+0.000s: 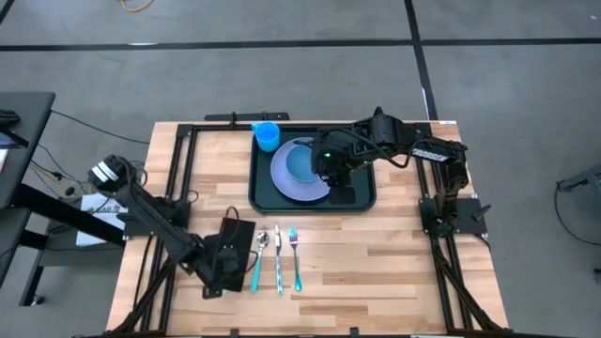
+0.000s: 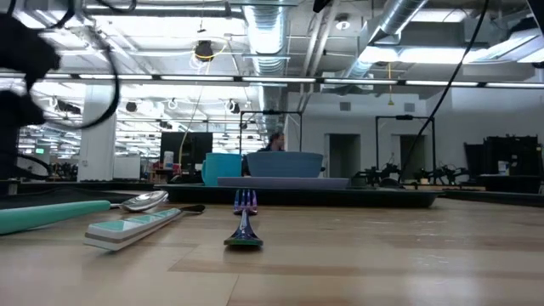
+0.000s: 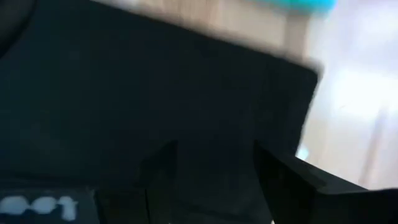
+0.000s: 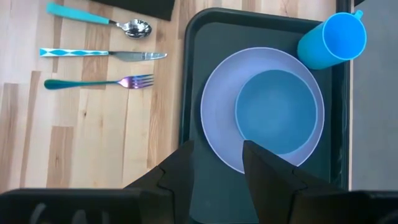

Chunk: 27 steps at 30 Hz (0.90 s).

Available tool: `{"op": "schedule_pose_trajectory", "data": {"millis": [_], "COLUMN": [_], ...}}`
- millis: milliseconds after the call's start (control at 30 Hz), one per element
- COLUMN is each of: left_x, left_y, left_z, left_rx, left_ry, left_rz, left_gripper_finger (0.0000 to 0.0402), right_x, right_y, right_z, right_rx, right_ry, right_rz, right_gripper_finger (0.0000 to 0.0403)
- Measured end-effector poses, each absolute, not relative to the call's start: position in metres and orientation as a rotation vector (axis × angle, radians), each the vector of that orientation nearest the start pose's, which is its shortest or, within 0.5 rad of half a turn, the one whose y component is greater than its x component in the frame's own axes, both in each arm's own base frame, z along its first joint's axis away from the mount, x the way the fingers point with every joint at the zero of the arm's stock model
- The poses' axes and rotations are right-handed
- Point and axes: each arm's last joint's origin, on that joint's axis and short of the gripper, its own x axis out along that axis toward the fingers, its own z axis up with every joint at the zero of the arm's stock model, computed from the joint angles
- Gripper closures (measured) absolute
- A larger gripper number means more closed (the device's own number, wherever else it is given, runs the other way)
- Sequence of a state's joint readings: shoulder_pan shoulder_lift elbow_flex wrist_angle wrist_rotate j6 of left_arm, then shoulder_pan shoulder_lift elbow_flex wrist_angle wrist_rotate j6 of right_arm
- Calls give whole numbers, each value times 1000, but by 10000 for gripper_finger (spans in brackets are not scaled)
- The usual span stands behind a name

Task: Set up tray
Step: Put the table napkin to the right of the purple plate on the tray

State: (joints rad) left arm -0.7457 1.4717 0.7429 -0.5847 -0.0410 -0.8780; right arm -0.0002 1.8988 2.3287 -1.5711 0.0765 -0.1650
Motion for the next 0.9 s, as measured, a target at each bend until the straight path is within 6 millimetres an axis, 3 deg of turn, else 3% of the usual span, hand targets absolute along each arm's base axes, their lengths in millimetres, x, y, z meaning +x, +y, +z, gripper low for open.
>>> {"op": "schedule_pose_trajectory", "data": {"millis": [133, 267, 433, 633, 900], "left_x": [182, 189, 199, 206, 206], "left_y": [-170, -177, -187, -201, -206], "left_z": [134, 130, 144, 172, 175], "left_rx": [-219, -171, -90, 31, -63], "left_ry": [1437, 1494, 1510, 1411, 1461], "left_rz": [19, 46, 48, 23, -9], "left_gripper_finger": [210, 210, 210, 210, 210], "right_x": [343, 343, 343, 343, 345], "right_y": [-2, -2, -2, -5, -15], "right_z": [422, 422, 422, 422, 420], "right_rx": [-190, -188, -173, -215, -194], "right_ry": [1144, 1144, 1144, 1145, 1154], "right_rz": [26, 25, 15, 39, 12], "right_gripper_finger": [276, 276, 276, 276, 276]}}
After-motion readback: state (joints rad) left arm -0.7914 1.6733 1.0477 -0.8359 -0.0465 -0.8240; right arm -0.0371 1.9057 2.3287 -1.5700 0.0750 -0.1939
